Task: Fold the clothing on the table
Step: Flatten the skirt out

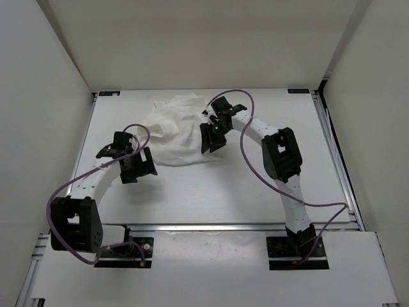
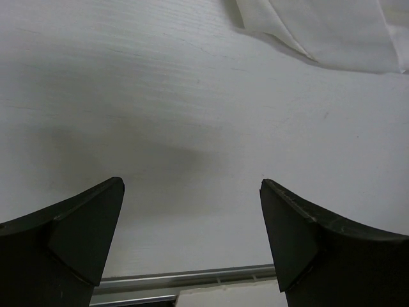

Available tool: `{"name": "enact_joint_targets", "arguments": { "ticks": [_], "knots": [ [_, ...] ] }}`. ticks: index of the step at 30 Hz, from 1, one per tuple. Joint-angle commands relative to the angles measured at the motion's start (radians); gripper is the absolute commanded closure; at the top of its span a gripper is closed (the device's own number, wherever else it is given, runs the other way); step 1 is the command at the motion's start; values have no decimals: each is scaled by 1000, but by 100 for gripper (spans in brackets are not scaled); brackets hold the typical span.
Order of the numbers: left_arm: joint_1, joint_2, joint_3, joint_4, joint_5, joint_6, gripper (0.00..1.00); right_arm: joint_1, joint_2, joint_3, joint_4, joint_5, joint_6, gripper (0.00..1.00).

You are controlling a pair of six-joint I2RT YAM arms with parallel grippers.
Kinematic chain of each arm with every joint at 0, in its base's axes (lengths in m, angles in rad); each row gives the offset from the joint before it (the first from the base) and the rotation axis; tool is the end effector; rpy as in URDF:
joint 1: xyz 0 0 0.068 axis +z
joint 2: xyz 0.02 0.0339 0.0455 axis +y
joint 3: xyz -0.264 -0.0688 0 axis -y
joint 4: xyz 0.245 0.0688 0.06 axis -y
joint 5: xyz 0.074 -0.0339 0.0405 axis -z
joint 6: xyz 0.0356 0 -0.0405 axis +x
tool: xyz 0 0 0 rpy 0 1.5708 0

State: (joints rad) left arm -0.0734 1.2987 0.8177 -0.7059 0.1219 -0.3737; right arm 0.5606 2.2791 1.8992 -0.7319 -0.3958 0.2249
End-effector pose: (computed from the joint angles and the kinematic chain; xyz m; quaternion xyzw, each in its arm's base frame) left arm 0.2340 -0.0215 0.2062 -0.1351 0.9705 -0.1005 0.1724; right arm 0.4067 0.2716 0.1831 -0.2036 0.9339 0.2622 0.1328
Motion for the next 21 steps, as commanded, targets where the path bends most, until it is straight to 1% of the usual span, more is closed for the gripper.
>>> {"name": "enact_joint_targets", "arguments": {
  "ticks": [1, 3, 5, 6, 7, 8, 9, 11, 13, 14, 15, 17, 18, 19, 20, 21],
  "knots": [
    [7, -36, 1, 14, 45, -13, 2, 27, 5, 0, -15, -81, -35, 47],
    [18, -32, 1, 17, 56, -19, 1, 38, 17, -15, -41, -74, -55, 56],
    [23, -41, -2, 19, 59, -25, 1, 53, 11, -32, -46, -60, -73, 61],
    [26, -44, -3, 14, 56, -16, 1, 56, 11, -48, -46, -48, -82, 66],
    [27, -45, -11, 13, 58, -19, 1, 70, 5, -61, -52, -25, -93, 75],
    [32, -49, -11, 13, 56, -21, 2, 81, 5, -65, -52, -9, -102, 96],
    [35, -52, -18, 13, 55, -19, 2, 88, 3, -69, -73, 35, -108, 100],
    [40, -61, -23, 11, 48, -21, 1, 102, -1, -78, -87, 87, -124, 100],
    [43, -59, -23, 11, 56, -21, 1, 91, -53, -112, -116, 191, -130, 100],
    [41, -64, -22, 10, 48, -21, 1, 81, -75, -155, -130, 239, -133, 100],
    [50, -64, -26, 8, 48, -18, 2, 62, -120, -176, -133, 258, -125, 100],
    [55, -72, -29, 3, 48, -24, 2, 24, -192, -286, -184, 358, -78, 100],
    [60, -73, -31, 11, 51, -24, 2, -8, -248, -323, -196, 379, -56, 100],
    [66, -82, -31, 13, 48, -22, 1, -28, -316, -398, -214, 432, -29, 100],
    [73, -78, -31, 14, 50, -24, 1, -65, -351, -485, -222, 471, 6, 100],
    [69, -78, -38, 14, 51, -24, 2, -111, -421, -533, -224, 486, 20, 100]
  ]
}}
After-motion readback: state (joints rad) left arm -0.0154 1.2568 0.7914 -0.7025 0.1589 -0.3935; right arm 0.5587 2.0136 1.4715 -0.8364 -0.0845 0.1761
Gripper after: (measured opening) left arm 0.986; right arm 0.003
